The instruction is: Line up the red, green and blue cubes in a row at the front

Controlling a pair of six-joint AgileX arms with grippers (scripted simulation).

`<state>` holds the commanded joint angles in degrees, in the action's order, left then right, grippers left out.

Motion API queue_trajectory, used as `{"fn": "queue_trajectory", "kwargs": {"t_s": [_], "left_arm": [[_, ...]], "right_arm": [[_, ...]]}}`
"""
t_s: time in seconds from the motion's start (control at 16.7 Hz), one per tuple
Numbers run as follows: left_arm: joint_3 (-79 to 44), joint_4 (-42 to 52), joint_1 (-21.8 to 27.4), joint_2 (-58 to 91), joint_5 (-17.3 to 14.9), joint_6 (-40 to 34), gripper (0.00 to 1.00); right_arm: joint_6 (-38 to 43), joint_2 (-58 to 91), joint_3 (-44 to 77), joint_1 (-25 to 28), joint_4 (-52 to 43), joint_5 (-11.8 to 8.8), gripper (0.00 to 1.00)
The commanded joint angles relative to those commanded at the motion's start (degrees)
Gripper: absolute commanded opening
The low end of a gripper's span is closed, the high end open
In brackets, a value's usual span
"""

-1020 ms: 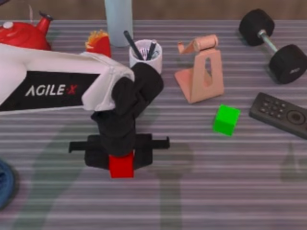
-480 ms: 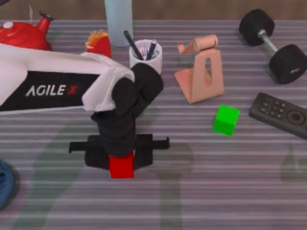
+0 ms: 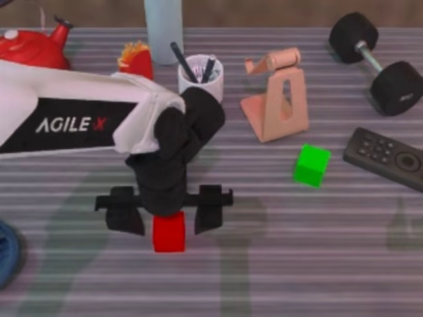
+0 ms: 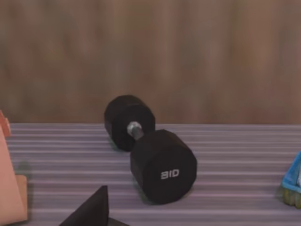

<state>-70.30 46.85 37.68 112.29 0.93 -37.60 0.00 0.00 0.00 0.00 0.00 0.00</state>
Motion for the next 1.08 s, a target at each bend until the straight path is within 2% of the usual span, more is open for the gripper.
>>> {"fn": "queue_trajectory", "kwargs": {"t_s": [0.6, 1.08], "left_arm": [[-0.84, 1.0, 0.1, -0.36, 0.01, 0.0, 1.0], [-9.15, 14.84, -0.81, -5.69, 0.04, -0.39, 1.0]], "right_arm": [[0.0, 0.0, 0.0, 0.0, 0.0, 0.0, 1.0], [0.0, 0.0, 0.0, 0.0, 0.0, 0.0, 1.0]]}}
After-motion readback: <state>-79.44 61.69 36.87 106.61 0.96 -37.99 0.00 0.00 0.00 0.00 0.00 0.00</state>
